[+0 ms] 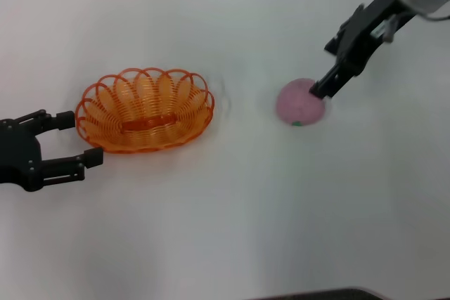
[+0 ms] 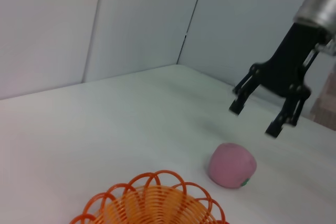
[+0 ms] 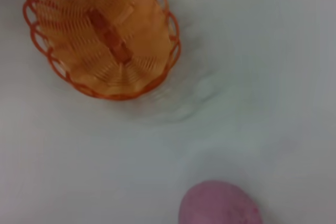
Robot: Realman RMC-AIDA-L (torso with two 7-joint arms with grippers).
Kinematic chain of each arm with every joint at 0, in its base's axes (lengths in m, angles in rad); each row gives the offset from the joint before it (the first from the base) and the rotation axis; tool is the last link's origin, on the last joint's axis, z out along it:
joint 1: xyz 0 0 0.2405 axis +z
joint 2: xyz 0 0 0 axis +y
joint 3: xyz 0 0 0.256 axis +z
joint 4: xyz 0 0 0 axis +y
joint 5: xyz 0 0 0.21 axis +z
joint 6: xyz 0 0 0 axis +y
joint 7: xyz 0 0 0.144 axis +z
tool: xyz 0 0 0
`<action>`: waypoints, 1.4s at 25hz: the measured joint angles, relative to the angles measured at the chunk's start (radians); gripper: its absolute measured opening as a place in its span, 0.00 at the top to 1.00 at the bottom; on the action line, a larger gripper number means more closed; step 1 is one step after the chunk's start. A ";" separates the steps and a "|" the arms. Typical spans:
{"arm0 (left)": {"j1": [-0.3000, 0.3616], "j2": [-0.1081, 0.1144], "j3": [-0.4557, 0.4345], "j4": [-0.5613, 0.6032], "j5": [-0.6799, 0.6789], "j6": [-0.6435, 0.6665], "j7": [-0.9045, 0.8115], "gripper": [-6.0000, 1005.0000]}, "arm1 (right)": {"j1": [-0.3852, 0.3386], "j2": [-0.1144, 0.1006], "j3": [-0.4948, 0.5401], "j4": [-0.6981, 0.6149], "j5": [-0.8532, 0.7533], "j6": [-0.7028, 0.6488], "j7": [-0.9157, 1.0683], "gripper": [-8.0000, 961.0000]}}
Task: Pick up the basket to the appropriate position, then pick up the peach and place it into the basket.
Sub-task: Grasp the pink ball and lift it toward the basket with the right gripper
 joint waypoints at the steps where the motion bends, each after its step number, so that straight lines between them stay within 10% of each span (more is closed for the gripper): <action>1: 0.000 0.000 0.000 0.000 0.000 0.001 0.000 0.10 | 0.004 0.000 -0.011 0.029 0.000 0.025 -0.003 0.05; 32: -0.008 0.001 0.003 -0.017 0.001 0.004 -0.004 0.10 | 0.032 0.010 -0.141 0.220 0.040 0.206 -0.061 0.10; 35: -0.008 0.002 0.001 -0.017 0.001 0.004 -0.005 0.10 | 0.033 0.009 -0.145 0.220 0.040 0.205 -0.061 0.23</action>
